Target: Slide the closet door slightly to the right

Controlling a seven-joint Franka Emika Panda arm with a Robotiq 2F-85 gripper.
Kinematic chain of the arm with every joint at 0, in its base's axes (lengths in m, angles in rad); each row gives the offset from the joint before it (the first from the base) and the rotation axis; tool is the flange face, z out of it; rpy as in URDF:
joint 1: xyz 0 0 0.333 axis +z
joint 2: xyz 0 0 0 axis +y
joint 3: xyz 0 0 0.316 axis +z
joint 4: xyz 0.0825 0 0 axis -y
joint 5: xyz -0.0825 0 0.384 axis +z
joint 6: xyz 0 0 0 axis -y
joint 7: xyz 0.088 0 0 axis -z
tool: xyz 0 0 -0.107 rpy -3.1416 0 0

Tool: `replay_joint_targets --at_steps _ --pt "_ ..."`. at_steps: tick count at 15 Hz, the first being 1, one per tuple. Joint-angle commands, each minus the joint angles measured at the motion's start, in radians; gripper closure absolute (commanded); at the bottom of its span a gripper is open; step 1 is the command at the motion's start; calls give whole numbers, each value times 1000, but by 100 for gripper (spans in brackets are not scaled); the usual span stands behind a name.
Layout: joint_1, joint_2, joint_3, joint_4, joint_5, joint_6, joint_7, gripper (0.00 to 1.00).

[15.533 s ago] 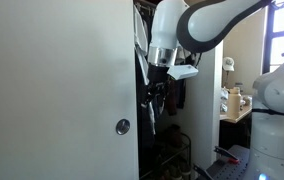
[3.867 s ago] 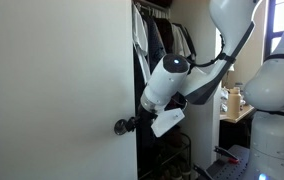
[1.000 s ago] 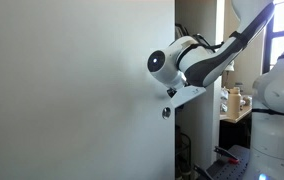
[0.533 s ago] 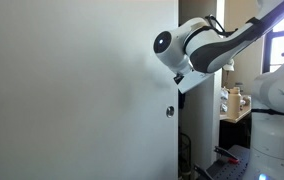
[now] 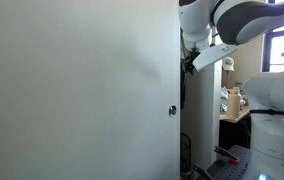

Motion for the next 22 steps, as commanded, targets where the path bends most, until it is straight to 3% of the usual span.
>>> replay_joint_targets --at_steps 1,7,8,12,16,22 --pt "110 -143 -45 -12 34 1 -77 0" --pt "252 -265 -64 -6 46 28 -142 0" --pt "180 -290 -22 -10 86 92 -205 0" --pt "150 -334 -11 0 177 207 -305 0" --pt "54 -344 21 20 307 314 -440 0" --pt "-111 -356 97 30 467 369 -592 0"
